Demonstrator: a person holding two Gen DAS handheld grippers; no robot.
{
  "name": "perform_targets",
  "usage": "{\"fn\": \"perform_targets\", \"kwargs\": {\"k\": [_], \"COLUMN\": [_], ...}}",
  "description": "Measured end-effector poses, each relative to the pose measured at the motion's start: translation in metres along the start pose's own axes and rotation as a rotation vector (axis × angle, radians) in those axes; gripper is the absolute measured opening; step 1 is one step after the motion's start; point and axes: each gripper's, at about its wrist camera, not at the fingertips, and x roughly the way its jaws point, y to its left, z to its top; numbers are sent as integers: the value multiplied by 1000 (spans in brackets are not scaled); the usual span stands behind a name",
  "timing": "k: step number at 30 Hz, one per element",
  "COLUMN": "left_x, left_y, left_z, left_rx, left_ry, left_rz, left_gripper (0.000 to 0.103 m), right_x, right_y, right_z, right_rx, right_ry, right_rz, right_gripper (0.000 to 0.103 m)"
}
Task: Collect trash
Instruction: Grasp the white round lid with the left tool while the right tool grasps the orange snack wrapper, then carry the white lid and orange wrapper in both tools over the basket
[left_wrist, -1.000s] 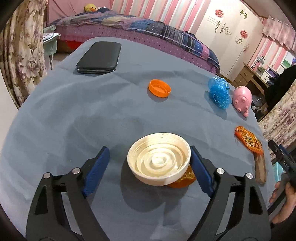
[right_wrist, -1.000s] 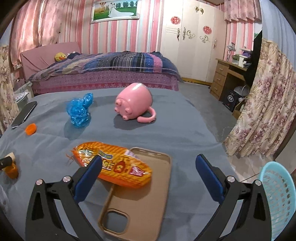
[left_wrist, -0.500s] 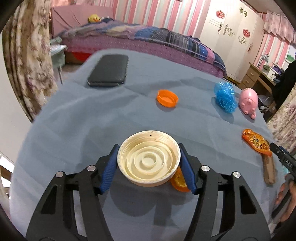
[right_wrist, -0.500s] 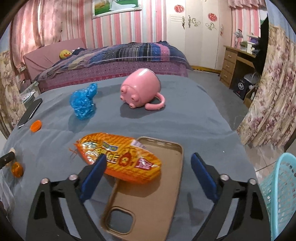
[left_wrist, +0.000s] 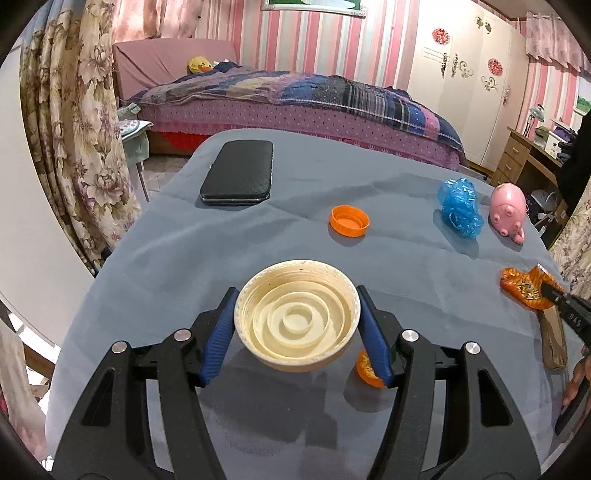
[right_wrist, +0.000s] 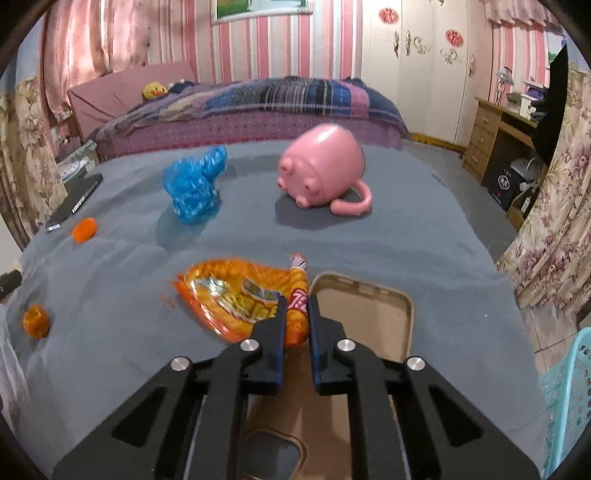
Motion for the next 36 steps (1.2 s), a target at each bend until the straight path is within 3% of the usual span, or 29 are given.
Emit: {"fn": "perform_targets", "kwargs": {"k": [18, 24, 36], "left_x": [-20, -38, -74], "left_y": [-9, -25, -83], "left_z": [-1, 7, 17], "left_rx": [29, 58, 129], "left_ry": [-39, -73, -128], "left_rz": [33, 36, -30], "left_gripper": [61, 61, 61], "right_x": [-37, -59, -119], "right_y": [11, 4, -32], "right_z": [10, 17, 28], "right_rx": [-46, -54, -98], "right_ry": [-112, -138, -202], "right_rz": [61, 71, 10], "right_gripper": [8, 8, 8]}}
